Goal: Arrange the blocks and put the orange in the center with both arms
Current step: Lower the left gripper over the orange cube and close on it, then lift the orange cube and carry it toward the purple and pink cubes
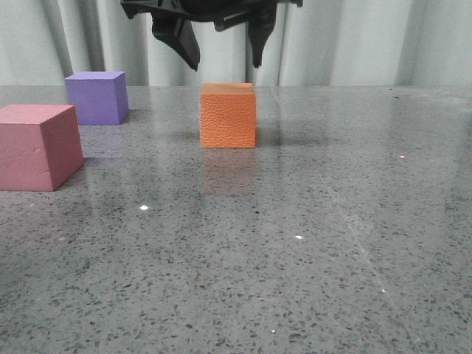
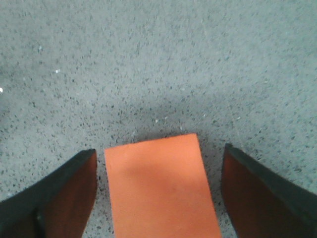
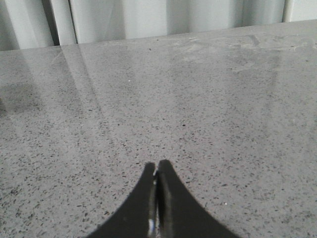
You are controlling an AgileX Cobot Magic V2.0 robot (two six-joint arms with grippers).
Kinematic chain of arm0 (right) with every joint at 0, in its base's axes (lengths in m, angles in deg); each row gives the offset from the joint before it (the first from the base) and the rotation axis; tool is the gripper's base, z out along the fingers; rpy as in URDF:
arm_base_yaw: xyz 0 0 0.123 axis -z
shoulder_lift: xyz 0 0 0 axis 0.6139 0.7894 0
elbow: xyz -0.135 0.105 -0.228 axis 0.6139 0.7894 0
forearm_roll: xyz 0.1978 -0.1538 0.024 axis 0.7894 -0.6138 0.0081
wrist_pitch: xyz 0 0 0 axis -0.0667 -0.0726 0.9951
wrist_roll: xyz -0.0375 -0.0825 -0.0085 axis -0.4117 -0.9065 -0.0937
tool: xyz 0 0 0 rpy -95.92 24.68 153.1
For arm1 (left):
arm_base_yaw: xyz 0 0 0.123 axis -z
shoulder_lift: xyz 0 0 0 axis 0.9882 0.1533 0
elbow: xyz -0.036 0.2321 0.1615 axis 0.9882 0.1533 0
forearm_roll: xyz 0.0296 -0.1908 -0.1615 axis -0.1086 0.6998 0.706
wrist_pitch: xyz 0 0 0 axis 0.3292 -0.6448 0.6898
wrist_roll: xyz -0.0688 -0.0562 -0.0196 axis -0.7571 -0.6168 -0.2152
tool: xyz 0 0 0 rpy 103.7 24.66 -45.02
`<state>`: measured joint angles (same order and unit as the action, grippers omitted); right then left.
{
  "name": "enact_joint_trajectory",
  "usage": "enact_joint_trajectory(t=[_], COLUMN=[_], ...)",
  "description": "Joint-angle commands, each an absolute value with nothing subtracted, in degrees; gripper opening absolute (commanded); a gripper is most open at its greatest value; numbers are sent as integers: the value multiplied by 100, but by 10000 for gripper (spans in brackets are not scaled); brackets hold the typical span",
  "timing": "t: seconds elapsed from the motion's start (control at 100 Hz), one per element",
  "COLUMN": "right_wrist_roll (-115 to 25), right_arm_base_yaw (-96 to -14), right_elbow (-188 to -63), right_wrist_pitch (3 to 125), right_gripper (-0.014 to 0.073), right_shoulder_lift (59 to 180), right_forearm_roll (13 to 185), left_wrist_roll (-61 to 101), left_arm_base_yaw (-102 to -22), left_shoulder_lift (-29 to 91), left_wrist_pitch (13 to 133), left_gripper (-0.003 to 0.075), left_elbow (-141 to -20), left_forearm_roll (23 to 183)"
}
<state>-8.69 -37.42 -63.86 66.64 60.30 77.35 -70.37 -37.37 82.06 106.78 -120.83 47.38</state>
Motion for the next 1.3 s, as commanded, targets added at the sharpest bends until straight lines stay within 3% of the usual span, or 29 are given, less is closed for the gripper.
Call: enact_joint_trajectory(t=[0.0, 0.98, 1.29], right_wrist_roll=[-916, -916, -916], right_arm_base_yaw=[-3712, -3712, -3712], right_elbow=[-6467, -6467, -6467], right_wrist_pitch=[7148, 7148, 7148], right_gripper=[-68, -68, -68], right_shoulder_lift=[5890, 5890, 5890], right_forearm_roll=[7715, 7715, 7715], left_wrist_roll=[-7124, -7124, -7124], left_arm_base_yaw=[-3719, -3719, -3708], left_shoulder_lift=[7999, 8415, 8294], left_wrist_pitch=[10589, 10864, 10874], left_gripper=[495, 488, 183], left_elbow=[-12273, -12263, -12273], left_forearm_roll=[4650, 4864, 4888])
